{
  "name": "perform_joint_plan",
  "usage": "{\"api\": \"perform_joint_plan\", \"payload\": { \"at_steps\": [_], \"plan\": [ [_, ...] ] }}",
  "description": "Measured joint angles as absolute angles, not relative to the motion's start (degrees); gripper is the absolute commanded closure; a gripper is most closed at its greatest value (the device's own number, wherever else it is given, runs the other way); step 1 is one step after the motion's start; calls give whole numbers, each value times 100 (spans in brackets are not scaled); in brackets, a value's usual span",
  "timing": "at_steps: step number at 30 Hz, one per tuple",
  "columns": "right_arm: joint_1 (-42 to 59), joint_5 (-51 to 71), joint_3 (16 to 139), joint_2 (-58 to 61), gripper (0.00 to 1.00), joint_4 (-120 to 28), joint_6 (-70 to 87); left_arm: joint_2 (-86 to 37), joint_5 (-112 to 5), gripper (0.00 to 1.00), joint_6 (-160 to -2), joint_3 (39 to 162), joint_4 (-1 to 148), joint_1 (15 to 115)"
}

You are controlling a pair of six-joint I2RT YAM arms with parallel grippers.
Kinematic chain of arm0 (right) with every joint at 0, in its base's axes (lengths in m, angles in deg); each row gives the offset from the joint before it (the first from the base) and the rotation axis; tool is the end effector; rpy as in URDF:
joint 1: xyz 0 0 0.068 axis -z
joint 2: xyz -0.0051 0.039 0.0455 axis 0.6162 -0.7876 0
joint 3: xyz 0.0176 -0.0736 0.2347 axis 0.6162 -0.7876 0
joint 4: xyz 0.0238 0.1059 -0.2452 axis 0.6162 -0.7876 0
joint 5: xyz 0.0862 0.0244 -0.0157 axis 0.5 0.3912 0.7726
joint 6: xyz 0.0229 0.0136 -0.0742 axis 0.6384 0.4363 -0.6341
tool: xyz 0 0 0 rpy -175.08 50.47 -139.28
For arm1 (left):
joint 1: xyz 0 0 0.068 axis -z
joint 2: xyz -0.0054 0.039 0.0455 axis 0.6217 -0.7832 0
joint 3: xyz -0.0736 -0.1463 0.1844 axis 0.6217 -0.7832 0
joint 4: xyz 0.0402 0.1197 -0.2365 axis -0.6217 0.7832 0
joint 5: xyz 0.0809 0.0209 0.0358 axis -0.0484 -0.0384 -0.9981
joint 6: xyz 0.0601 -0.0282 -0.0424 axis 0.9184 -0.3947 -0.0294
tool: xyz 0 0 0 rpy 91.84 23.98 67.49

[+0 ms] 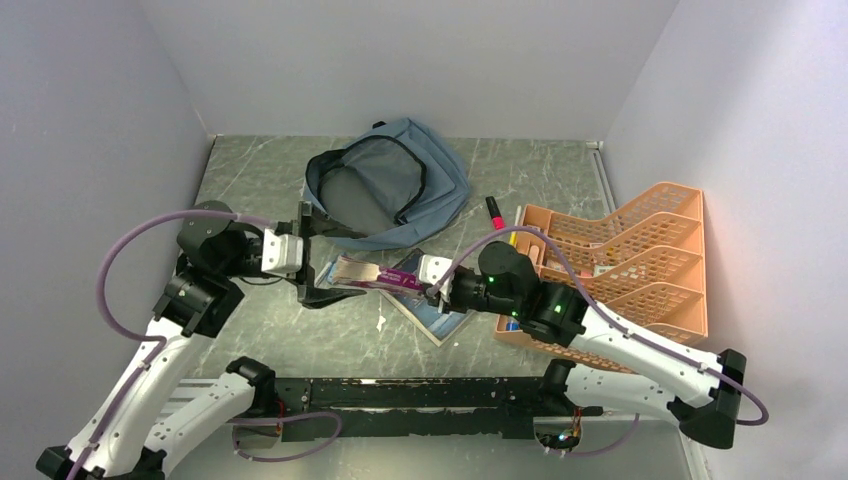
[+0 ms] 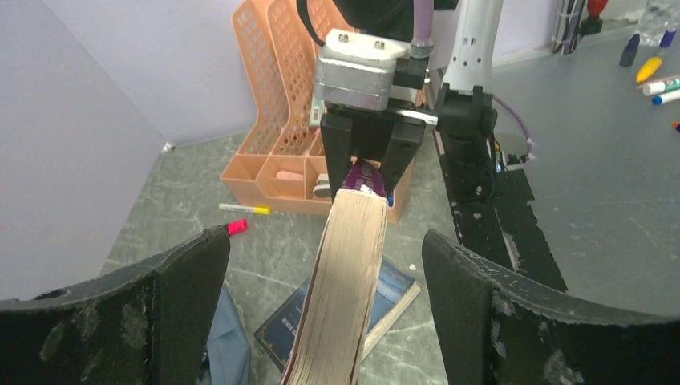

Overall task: Pack the student bag
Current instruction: Place the book in the student bag.

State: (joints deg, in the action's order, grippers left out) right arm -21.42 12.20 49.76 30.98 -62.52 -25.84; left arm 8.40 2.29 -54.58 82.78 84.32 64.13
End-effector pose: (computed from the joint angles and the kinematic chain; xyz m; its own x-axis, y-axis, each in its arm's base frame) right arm 0.1223 0.2285 0.2910 0.2658 -0.4477 -0.8538 -0.9067 0.1849 -0.3792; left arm 0.1394 -0.1345 0.3909 0.3013 -0.0225 -0.9533 0.9535 0.0132 0.3011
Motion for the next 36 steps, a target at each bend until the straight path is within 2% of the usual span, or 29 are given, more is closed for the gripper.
{"api": "perform_joint_plan", "payload": {
  "at_steps": [8,17,24,27,31,34,35,36],
  "plan": [
    [-2142,1097,5395,2938,100,-6593,-2672,462,-322,9,-4619,8837,9789,6875],
    [-2142,1145,5496,2947,100,-6916,-2670,-222,-1310,25,-3865,9255,11018,7508],
    [-2142,1163,5535,2919,100,-7054,-2672,-635,-2033,46,-3467,9587,11636,8002],
    [-2142,1161,5535,2921,100,-7093,-2672,-666,-2245,51,-3332,9631,11796,8175],
    [-2142,1158,5535,2923,100,-7170,-2683,-701,-2472,67,-3211,9644,11936,8300],
    [-2142,1154,5535,2925,100,-7235,-2678,-725,-2590,75,-3111,9644,11975,8381],
    [-2142,1156,5535,2928,99,-7244,-2674,-725,-2612,78,-3085,9644,11982,8405],
    [-2140,1154,5535,2936,93,-7246,-2676,-725,-2636,84,-3071,9644,11979,8426]
  ]
}}
